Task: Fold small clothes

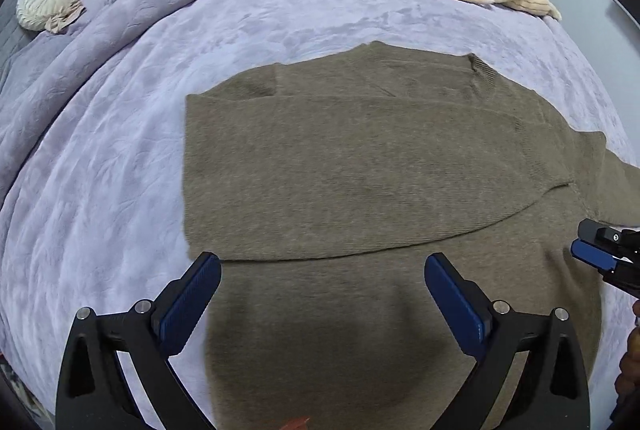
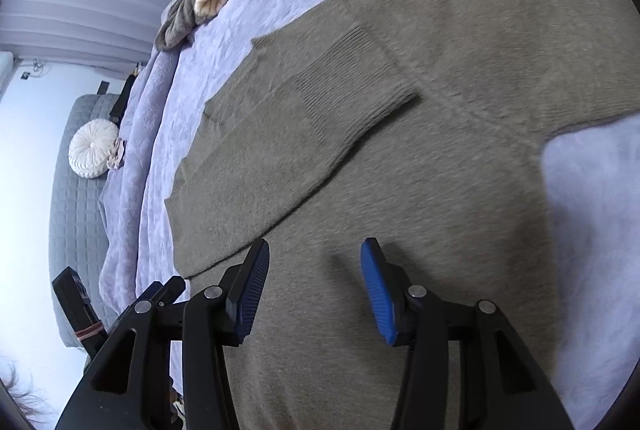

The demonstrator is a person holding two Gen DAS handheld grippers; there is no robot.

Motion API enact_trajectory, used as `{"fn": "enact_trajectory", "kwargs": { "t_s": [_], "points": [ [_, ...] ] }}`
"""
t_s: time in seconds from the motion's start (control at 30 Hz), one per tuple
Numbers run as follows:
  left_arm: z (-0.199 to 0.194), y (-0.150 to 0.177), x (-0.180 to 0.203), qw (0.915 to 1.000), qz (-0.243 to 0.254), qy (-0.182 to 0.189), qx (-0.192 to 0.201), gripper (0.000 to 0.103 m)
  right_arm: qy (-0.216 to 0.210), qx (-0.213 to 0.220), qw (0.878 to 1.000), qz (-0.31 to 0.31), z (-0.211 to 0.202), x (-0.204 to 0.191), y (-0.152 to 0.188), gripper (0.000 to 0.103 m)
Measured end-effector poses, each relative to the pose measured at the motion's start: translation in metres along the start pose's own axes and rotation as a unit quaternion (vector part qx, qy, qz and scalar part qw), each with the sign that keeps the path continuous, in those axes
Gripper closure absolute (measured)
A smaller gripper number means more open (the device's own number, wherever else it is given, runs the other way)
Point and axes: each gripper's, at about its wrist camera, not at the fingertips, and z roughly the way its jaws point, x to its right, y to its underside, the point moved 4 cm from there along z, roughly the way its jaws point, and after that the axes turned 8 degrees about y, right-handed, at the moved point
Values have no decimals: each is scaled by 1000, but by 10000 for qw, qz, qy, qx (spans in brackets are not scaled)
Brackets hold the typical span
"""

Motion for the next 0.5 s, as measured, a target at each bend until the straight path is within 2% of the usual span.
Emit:
{"fn": "enact_trajectory", "kwargs": {
  "t_s": [0.1,0.27,0.4,0.5],
  "points": [
    [12,-5,30,9997,82,168,-133,1,47,121,9998,176,-12,19,-5,50],
    [42,-12,71,9984,254,230,-450,1,243,424,9977,478,-39,59,-18,50],
    [55,-20,105,9972,422,317,-537,1,436,789,9915,936,-72,109,-37,49],
    [60,-25,128,9963,550,372,-549,1,700,1116,9814,1395,-102,158,-52,49]
  ]
}}
